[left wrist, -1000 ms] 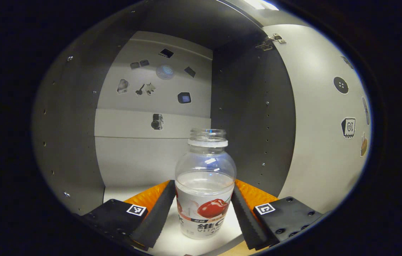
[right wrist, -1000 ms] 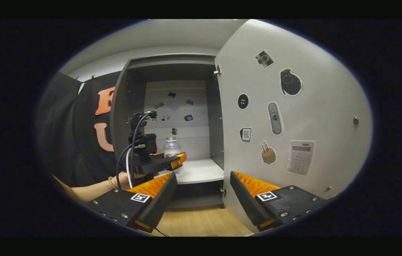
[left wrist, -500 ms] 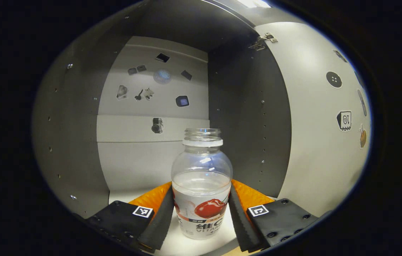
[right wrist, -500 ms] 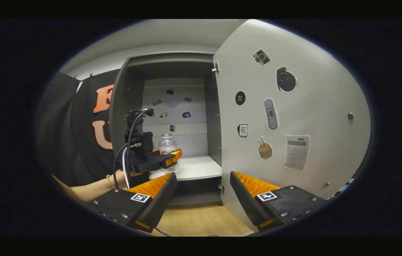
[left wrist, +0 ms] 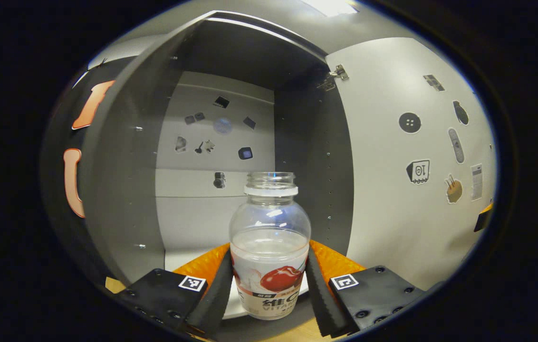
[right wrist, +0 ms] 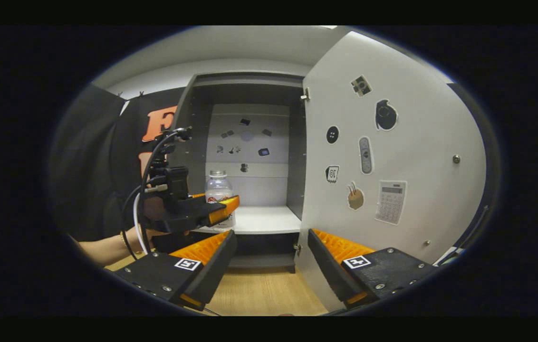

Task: Open the cabinet door with the right hand, grasp the bottle in the cabinet with the left hand and place it on the coaster, then close the cabinet door with the right hand.

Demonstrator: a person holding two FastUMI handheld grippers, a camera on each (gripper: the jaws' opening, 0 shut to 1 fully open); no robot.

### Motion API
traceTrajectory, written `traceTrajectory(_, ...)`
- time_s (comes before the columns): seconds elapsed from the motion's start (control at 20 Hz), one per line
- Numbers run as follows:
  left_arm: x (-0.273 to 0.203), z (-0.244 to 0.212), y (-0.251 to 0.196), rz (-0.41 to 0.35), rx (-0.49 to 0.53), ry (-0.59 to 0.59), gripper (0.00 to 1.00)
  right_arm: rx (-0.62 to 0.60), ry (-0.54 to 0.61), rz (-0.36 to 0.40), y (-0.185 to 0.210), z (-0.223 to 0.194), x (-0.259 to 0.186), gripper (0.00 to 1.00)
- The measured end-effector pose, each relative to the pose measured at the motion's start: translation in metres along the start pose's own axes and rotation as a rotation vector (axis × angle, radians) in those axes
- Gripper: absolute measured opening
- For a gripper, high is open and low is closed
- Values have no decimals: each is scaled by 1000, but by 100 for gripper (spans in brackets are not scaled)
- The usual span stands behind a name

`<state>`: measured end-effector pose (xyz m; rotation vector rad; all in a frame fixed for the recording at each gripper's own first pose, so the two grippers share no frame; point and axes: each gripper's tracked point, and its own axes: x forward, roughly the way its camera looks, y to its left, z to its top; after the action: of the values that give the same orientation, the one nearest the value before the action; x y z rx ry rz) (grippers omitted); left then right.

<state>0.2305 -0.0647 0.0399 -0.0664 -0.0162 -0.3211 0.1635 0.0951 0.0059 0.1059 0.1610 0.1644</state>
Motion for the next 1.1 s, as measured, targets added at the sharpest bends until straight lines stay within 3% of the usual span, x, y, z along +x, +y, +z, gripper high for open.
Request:
traceTrajectory(0.05,-19,1,0,28,3,-7,79,-38,-7,13,-4,0,-2,93)
traceTrajectory(0.15,-59,-5,0,101,15,1,80,-70,-12,55,-5,-1,-9,94)
traceTrajectory(0.45,-171,-32,-2,219,7,52,80,35,-30,206,25,-4,-26,95)
traceTrajectory(0.75,-231,-65,25,274,-22,50,80,96,-122,154,19,3,-19,95)
traceTrajectory(0.9,-241,-103,27,259,-5,54,81,131,-113,141,23,-9,-17,95)
traceTrajectory(1.1,-252,-169,28,239,-32,87,81,131,-65,62,13,-31,-21,95)
